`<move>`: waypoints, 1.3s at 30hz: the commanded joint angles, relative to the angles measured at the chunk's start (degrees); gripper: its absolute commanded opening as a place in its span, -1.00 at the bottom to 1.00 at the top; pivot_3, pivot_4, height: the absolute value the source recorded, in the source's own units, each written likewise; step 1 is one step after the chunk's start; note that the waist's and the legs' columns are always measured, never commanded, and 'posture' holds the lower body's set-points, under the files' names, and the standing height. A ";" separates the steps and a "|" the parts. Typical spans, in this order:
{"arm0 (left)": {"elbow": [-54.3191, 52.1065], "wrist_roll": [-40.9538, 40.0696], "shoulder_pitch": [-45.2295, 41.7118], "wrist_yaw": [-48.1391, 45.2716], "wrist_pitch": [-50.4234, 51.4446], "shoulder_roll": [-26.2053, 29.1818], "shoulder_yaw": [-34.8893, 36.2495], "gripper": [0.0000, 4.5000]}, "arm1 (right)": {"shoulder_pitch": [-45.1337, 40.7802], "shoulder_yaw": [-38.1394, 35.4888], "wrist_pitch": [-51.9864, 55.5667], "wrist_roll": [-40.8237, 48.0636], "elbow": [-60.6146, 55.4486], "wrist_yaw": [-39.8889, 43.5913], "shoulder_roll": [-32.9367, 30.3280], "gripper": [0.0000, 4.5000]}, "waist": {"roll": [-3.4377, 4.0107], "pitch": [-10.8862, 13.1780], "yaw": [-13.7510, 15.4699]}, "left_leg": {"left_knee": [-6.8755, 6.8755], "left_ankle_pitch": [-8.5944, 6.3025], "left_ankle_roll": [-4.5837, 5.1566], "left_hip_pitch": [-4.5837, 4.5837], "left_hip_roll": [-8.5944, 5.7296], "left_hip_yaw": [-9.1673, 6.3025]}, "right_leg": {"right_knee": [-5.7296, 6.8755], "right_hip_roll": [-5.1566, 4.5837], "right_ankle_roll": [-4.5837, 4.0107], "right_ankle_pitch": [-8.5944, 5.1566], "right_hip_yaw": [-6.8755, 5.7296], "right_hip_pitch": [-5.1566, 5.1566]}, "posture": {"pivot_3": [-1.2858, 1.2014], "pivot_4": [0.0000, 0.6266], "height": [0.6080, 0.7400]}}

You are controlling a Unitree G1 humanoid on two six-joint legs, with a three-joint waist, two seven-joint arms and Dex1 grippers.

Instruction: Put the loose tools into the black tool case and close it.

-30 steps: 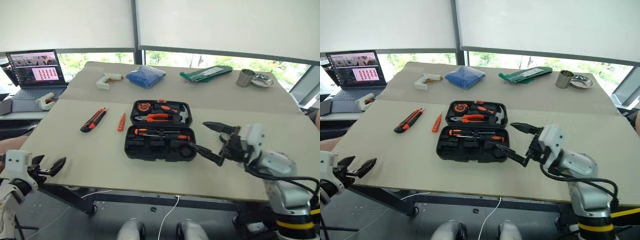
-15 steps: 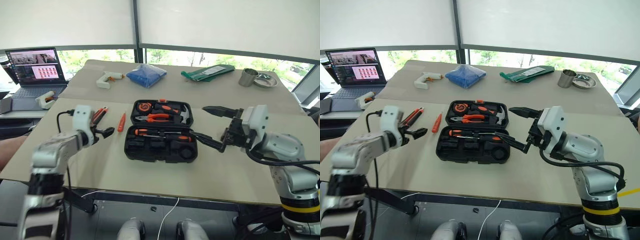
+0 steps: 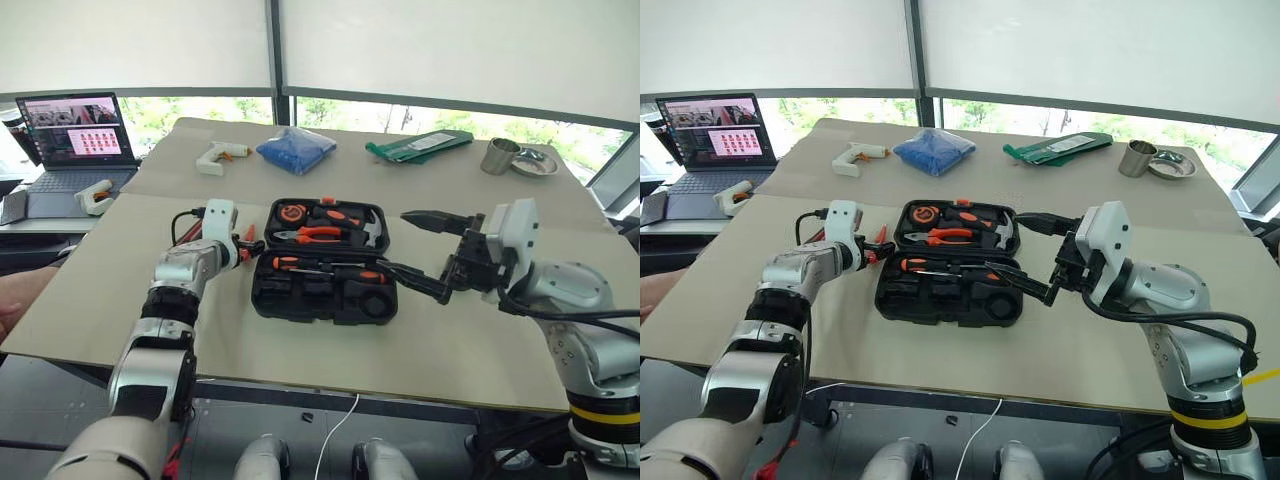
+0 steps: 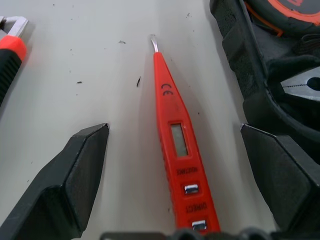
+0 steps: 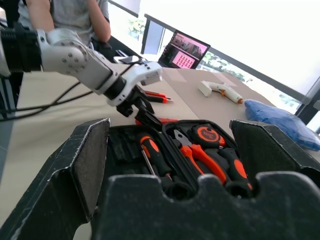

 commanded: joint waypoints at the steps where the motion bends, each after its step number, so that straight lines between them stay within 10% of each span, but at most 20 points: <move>1: 5.55 2.49 -0.99 -0.59 -2.73 -1.55 -1.03 0.66 | -2.36 -2.34 0.18 2.79 -0.91 -0.90 0.20 1.00 | 0.00 0.00 -0.01 | 0.02 0.00 0.00 0.00 0.00 0.00 | 0.02 0.00 0.00 0.00 0.00 0.00 | 0.03 -0.52 0.98; 10: 7.35 4.31 0.51 -2.73 -6.13 -0.48 0.53 -0.80 | -5.92 -0.52 -1.42 4.75 1.24 3.19 0.66 1.00 | 0.01 0.00 0.21 | 0.31 -0.12 0.19 -0.04 0.01 -0.02 | 0.07 -0.09 0.06 0.00 -0.03 0.07 | 0.03 -0.52 0.98; 19: -10.06 -5.12 7.18 -15.26 -15.19 4.39 10.02 -0.79 | -3.98 -2.13 0.36 5.36 0.41 4.62 -1.79 1.00 | -0.03 0.02 -0.53 | 0.35 -0.15 0.23 -0.12 0.08 0.05 | 0.11 -0.08 0.06 0.02 -0.02 -0.05 | 0.03 -0.52 0.98; 25: -22.86 -5.36 9.90 -49.16 -30.15 12.40 -1.27 -0.79 | -0.32 -4.49 3.34 7.21 -1.26 3.43 -4.37 1.00 | -0.19 0.13 -0.06 | 0.37 -0.15 0.22 -0.25 0.11 0.07 | 0.06 -0.10 0.04 0.03 -0.04 -0.11 | 0.03 -0.52 0.98; 39: -2.37 15.37 0.68 -55.15 -52.55 9.23 -19.68 -0.79 | 5.61 -4.56 8.42 8.38 -4.57 4.01 -9.00 1.00 | -0.15 0.11 0.07 | 0.52 -0.22 0.36 -0.32 0.03 0.05 | 0.00 -0.13 0.14 0.03 -0.03 -0.10 | 0.03 -0.52 0.98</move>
